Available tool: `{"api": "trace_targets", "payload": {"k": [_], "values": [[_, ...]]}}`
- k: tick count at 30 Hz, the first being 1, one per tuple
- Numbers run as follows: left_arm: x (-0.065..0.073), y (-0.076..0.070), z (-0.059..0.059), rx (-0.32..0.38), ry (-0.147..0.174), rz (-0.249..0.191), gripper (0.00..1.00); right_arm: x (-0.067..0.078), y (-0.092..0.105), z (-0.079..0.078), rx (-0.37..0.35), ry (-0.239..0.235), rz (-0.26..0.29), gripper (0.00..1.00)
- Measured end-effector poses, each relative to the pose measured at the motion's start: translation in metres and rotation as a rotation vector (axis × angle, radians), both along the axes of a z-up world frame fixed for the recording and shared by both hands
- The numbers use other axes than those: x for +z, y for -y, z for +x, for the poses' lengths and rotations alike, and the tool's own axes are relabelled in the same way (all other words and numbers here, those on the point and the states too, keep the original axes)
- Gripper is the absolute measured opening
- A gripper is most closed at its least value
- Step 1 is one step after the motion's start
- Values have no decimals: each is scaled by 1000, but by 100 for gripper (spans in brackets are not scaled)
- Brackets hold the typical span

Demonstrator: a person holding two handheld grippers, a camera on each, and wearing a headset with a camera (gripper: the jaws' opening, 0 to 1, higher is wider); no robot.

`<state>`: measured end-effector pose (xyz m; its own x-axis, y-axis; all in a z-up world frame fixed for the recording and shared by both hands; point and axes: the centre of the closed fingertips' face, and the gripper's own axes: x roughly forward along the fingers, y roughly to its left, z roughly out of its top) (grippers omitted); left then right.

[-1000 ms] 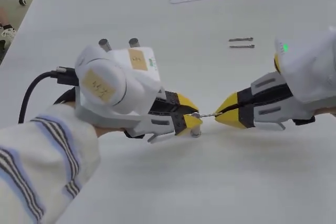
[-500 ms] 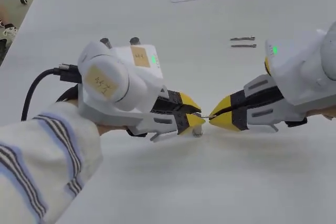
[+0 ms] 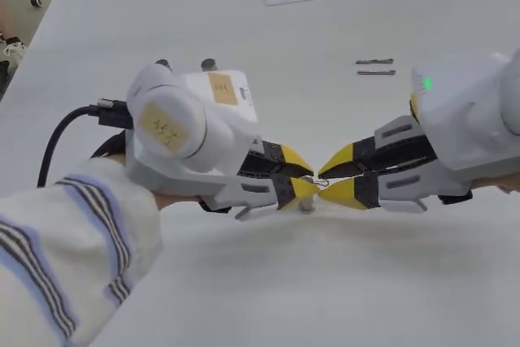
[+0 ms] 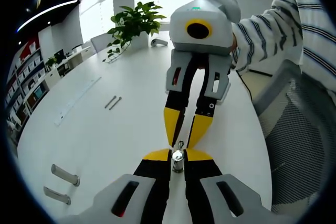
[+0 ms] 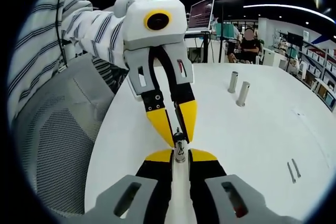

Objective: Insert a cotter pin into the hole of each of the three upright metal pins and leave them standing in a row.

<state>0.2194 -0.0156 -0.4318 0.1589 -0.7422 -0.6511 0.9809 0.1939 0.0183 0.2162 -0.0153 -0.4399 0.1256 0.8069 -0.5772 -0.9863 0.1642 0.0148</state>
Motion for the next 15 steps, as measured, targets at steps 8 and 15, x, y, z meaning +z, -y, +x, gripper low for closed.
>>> {"api": "trace_targets", "payload": {"k": [8, 15], "values": [[0, 0, 0, -2, 9, 6, 5, 0, 4, 2, -12, 4, -12, 2], [0, 1, 0, -2, 13, 9, 5, 2, -1, -1, -7, -2, -12, 0]]}}
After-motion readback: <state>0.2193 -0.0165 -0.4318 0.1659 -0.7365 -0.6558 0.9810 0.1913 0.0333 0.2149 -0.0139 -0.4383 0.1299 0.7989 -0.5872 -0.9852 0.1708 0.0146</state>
